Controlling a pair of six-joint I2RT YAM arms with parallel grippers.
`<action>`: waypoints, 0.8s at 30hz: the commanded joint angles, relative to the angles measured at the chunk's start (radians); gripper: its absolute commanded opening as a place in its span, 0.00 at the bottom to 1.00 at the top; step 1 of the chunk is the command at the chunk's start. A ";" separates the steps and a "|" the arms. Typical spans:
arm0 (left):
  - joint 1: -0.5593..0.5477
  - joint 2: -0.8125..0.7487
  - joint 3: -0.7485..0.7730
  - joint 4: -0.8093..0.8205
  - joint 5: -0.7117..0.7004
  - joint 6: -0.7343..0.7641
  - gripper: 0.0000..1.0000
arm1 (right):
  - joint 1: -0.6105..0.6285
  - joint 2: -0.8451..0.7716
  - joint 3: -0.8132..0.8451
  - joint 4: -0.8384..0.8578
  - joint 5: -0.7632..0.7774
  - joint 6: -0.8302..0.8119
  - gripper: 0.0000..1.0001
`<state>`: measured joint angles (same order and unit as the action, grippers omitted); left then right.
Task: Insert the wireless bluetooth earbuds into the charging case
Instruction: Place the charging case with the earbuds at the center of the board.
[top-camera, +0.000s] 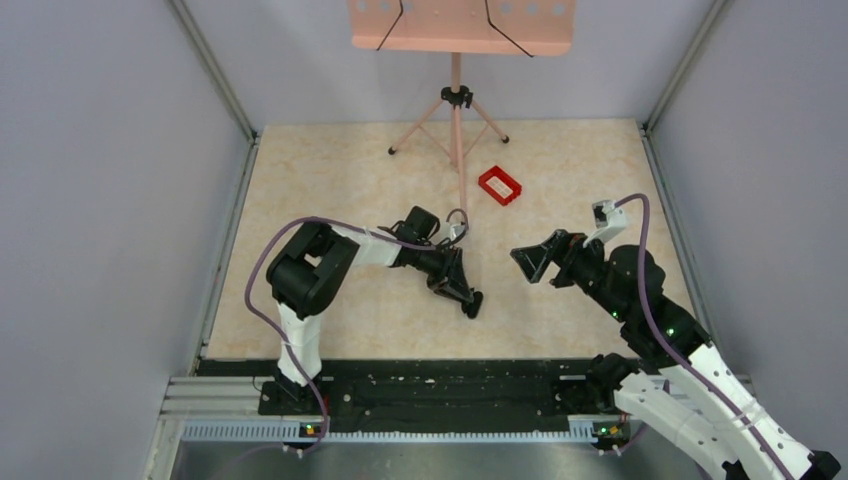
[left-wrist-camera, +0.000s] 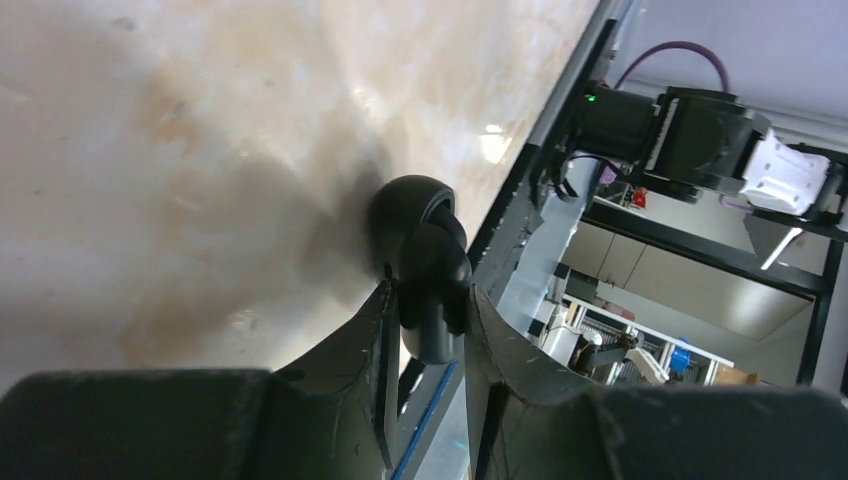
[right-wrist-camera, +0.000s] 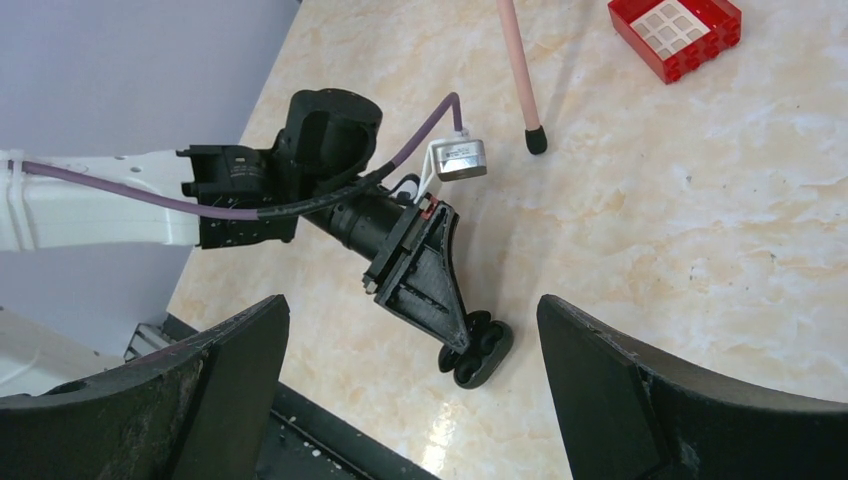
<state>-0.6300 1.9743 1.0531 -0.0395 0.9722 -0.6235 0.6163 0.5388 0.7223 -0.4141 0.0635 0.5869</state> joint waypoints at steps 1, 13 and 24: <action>0.003 0.033 0.041 -0.111 -0.054 0.091 0.00 | -0.009 0.001 0.037 0.008 0.015 -0.008 0.93; 0.000 -0.009 0.062 -0.214 -0.186 0.128 0.32 | -0.010 0.014 0.033 0.019 0.006 -0.010 0.93; -0.007 -0.145 0.092 -0.328 -0.312 0.150 0.71 | -0.010 0.042 0.042 0.014 0.013 -0.021 0.93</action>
<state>-0.6365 1.9133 1.1110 -0.2920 0.7567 -0.5056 0.6163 0.5674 0.7223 -0.4126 0.0631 0.5838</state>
